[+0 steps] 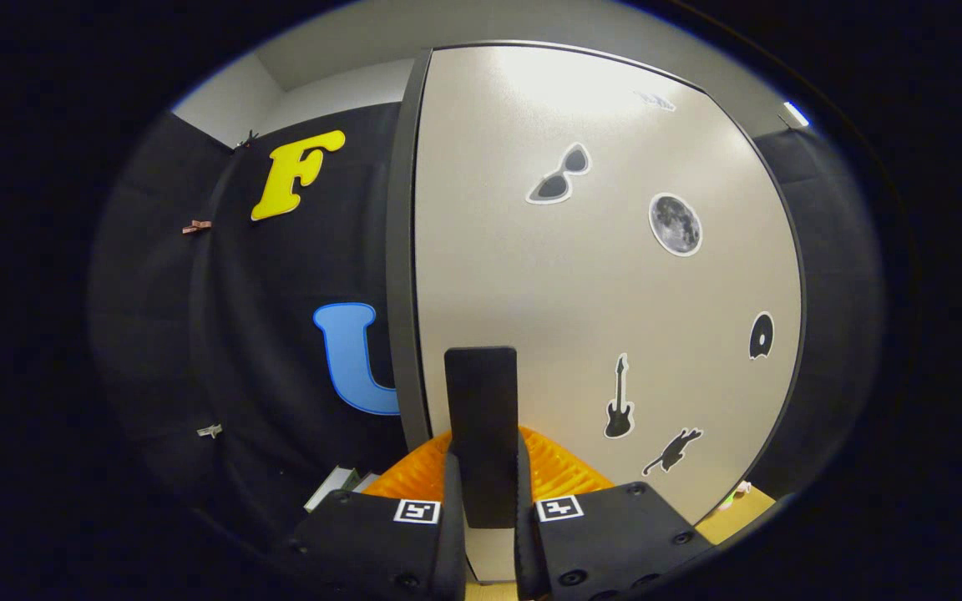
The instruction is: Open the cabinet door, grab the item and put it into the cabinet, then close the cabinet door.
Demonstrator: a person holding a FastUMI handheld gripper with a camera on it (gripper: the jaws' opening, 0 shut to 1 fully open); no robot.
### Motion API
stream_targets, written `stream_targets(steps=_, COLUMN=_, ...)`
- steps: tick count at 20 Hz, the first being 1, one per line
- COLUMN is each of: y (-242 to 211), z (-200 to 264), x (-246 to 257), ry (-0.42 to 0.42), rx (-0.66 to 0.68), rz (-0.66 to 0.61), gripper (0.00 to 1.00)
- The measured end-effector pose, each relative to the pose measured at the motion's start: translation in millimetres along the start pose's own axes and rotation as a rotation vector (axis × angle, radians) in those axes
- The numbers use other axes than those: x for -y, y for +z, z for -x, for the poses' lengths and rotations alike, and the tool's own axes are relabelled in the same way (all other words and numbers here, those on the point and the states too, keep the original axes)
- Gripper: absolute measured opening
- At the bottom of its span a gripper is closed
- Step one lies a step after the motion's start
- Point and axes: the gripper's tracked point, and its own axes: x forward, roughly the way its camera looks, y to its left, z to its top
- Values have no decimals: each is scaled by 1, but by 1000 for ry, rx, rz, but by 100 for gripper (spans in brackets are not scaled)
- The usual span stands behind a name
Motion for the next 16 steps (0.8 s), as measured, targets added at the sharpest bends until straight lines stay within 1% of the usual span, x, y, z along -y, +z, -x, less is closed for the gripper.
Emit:
stream_targets(steps=1, y=-2, z=1, x=-1, ry=10, rx=-7, rz=4, gripper=19)
stream_targets(steps=5, y=-3, z=15, x=-1, ry=73, rx=-35, rz=10, gripper=19)
stream_targets(steps=8, y=-3, z=37, x=-1, ry=145, rx=-44, rz=5, gripper=18)
stream_targets(steps=12, y=0, z=51, x=6, ry=234, rx=-44, rz=12, gripper=18)
stream_targets(steps=16, y=1, z=61, x=17, ry=278, rx=-49, rz=-15, gripper=18)
